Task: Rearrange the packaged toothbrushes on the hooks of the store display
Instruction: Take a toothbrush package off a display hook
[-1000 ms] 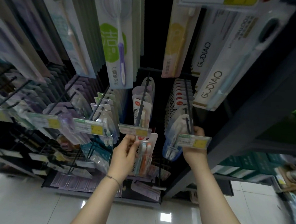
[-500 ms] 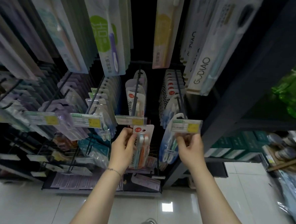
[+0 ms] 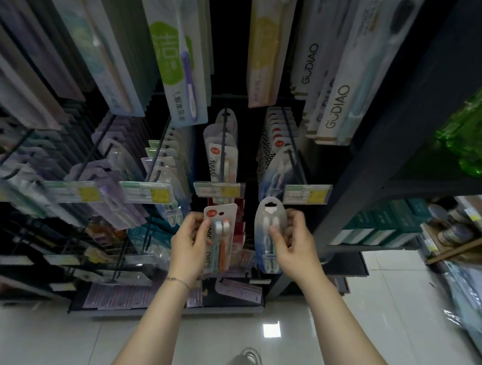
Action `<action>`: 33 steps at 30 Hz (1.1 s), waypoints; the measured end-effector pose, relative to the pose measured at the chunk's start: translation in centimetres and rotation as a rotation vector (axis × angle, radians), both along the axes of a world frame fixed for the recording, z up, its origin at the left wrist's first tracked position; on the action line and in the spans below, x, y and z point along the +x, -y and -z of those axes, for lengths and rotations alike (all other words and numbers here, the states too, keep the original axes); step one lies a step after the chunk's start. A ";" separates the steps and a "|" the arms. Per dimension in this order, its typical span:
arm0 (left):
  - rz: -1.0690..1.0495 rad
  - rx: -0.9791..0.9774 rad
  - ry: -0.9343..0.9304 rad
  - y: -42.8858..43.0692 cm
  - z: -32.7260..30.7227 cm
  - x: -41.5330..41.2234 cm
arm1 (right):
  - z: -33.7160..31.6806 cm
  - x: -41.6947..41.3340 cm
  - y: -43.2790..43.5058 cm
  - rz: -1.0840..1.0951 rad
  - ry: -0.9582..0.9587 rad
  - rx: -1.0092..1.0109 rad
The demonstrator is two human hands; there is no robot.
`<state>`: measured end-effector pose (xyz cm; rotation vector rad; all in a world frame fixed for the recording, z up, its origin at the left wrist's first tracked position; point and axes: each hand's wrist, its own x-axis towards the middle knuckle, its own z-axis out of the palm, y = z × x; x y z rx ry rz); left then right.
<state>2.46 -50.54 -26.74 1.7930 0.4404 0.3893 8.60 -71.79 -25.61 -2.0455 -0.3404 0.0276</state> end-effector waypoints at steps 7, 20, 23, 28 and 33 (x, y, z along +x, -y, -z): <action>-0.055 0.001 0.027 -3.6 -0.1 -2.3 | -0.1 -0.6 -5.7 -0.122 0.034 -0.063; -0.244 0.026 0.034 -10.9 0.0 -7.0 | -1.3 -1.5 -16.6 -0.316 0.034 -0.147; -0.257 0.021 0.032 -11.7 -0.1 -7.6 | -1.6 -1.3 -17.6 -0.320 0.050 -0.135; -0.263 0.026 0.039 -12.7 -0.2 -8.0 | -2.0 -1.1 -18.9 -0.289 0.046 -0.120; -0.257 0.014 0.042 -13.3 -0.4 -7.9 | -1.9 -1.5 -19.4 -0.278 0.013 -0.068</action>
